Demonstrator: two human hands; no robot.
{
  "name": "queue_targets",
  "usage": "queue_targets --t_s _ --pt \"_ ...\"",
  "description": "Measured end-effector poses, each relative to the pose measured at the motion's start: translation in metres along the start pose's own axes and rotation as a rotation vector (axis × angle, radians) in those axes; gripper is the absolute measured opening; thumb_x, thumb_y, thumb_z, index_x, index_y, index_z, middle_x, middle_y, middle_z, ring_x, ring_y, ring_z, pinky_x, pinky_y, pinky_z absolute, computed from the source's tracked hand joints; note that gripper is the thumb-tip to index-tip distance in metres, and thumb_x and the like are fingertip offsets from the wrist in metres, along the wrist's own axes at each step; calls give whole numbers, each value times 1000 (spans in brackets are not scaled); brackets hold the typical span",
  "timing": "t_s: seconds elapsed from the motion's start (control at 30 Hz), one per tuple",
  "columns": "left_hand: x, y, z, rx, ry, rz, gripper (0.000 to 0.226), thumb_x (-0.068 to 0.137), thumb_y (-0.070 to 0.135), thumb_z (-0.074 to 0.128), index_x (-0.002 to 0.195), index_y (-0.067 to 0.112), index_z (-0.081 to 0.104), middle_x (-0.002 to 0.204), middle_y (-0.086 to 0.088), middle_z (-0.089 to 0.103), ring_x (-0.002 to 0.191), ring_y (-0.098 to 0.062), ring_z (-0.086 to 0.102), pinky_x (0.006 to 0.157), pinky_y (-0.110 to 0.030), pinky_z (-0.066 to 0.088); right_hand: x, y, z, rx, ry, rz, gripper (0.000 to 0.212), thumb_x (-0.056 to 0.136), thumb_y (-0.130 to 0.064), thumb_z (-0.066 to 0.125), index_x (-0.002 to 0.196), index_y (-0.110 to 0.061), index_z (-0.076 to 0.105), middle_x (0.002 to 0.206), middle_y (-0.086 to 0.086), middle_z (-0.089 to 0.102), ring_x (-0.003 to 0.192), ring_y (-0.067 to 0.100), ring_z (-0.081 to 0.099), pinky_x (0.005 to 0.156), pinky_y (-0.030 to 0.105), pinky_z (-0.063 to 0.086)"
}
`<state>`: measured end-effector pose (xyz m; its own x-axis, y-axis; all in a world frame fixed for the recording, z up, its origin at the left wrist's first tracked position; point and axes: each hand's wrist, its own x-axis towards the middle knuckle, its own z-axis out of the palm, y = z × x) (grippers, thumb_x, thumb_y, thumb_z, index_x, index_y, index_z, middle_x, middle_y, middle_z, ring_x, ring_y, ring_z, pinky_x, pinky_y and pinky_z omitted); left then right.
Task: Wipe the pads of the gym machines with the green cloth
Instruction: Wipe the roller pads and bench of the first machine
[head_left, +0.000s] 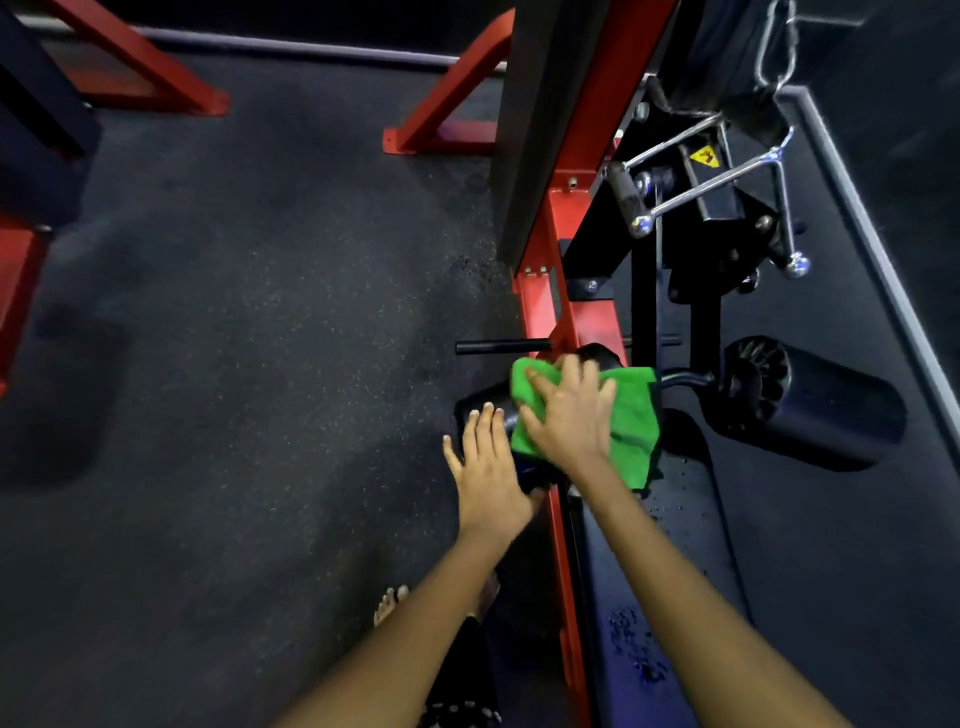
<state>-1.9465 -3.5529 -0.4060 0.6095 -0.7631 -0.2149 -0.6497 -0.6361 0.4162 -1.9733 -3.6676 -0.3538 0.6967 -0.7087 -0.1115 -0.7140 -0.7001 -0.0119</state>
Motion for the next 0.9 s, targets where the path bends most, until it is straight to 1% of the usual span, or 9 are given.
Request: queue_targets --t_s 0.13,0.2,0.3,0.4,0.57,0.67,0.73,0.83,0.9 --pt "18 -40 -28 -348 -30 163 64 60 22 73 119 7 54 124 -8 52 117 -28 47 100 -34 36 -28 15 15 40 57 -250 55 70 -49 49 119 -31 64 107 9 59 92 24 42 68 39 43" --pt "29 -59 -39 -548 -80 142 58 62 3 69 119 7 55 129 -9 50 123 -26 46 103 -27 33 -27 37 16 -23 98 -311 58 70 -50 43 121 -31 63 106 11 59 91 26 42 68 39 43" --pt "46 -72 -44 -793 -234 -41 56 77 -12 55 129 8 53 143 -7 43 138 -16 27 111 -23 21 -13 33 3 17 89 32 51 80 -46 56 128 -29 58 112 14 53 98 33 48 77 43 40" --pt "56 -70 -42 -1035 -253 -195 49 80 -17 37 120 3 59 136 -14 52 129 -13 34 95 -4 27 -8 -12 1 -26 -6 210 55 87 -47 53 138 -28 45 124 12 43 112 31 39 88 43 34" --pt "49 -63 -39 -1198 -152 -271 19 82 9 42 93 9 58 100 -7 61 93 -8 50 78 -4 35 -30 -44 13 -29 -50 -147 57 64 -51 74 116 -29 65 104 8 57 89 27 54 70 38 44" --pt "49 -66 -39 -1230 -131 -297 19 99 6 30 101 8 49 105 -8 62 96 -6 51 78 0 33 -42 -12 20 1 -13 -453 64 63 -52 71 123 -36 60 108 6 58 88 23 50 66 33 44" --pt "53 -69 -35 -1203 -122 -293 24 103 11 23 104 9 47 114 -13 62 107 -11 47 91 -10 31 -39 13 18 -16 -36 -548 61 68 -53 55 127 -38 56 109 6 56 90 23 47 67 33 43" --pt "60 -69 -31 -1162 -117 -296 32 105 19 21 94 17 51 113 -16 64 114 -18 48 101 -25 29 -16 24 1 28 13 -102 51 83 -47 51 132 -33 54 115 11 51 102 31 47 81 40 38" --pt "63 -66 -31 -1171 -78 -316 35 105 22 19 88 21 51 96 -14 66 106 -20 52 96 -24 35 -1 6 -7 18 -2 185 49 88 -47 51 135 -32 50 123 11 44 113 31 39 90 41 32"
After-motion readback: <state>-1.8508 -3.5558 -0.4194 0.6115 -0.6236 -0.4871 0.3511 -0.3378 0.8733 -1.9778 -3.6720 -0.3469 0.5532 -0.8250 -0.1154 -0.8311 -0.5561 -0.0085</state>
